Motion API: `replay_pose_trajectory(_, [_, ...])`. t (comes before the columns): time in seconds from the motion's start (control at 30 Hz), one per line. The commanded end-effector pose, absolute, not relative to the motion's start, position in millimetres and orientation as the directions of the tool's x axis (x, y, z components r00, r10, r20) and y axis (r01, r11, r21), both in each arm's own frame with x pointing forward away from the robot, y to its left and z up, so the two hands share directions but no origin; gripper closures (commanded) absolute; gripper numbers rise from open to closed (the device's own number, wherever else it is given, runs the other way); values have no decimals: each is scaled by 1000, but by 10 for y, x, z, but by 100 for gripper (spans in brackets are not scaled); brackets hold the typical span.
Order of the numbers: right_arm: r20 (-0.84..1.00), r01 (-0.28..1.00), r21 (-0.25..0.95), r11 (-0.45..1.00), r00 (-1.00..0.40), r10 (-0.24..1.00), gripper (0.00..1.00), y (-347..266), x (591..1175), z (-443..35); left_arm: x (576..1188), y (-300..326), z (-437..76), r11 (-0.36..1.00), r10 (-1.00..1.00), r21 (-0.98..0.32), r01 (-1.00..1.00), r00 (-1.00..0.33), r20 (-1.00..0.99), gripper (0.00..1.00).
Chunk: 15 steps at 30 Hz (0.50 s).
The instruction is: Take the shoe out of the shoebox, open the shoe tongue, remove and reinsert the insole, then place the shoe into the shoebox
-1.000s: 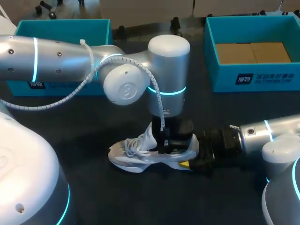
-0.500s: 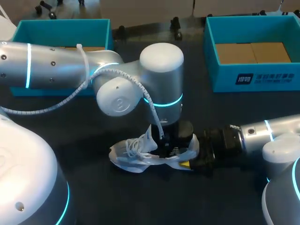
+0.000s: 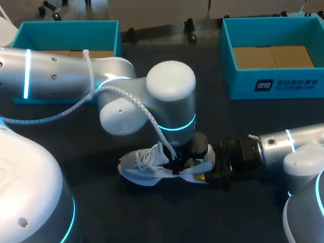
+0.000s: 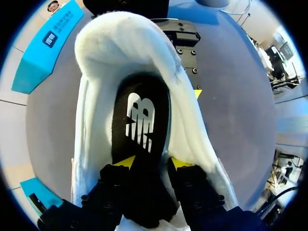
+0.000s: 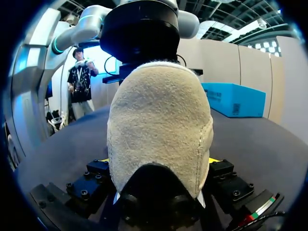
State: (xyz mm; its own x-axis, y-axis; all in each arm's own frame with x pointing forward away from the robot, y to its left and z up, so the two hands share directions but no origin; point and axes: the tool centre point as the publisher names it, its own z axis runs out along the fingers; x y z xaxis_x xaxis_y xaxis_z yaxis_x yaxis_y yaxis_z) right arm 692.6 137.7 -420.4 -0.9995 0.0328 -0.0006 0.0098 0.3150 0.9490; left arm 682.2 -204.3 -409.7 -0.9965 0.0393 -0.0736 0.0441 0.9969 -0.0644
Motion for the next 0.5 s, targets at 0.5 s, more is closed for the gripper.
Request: replay_pose_trajectory(0.5, [1, 11, 948, 319, -1000, 31, 100, 1404, 6905, -4179, 7119, -2085, -4200, 1000, 14, -12, 15, -992, -128, 63])
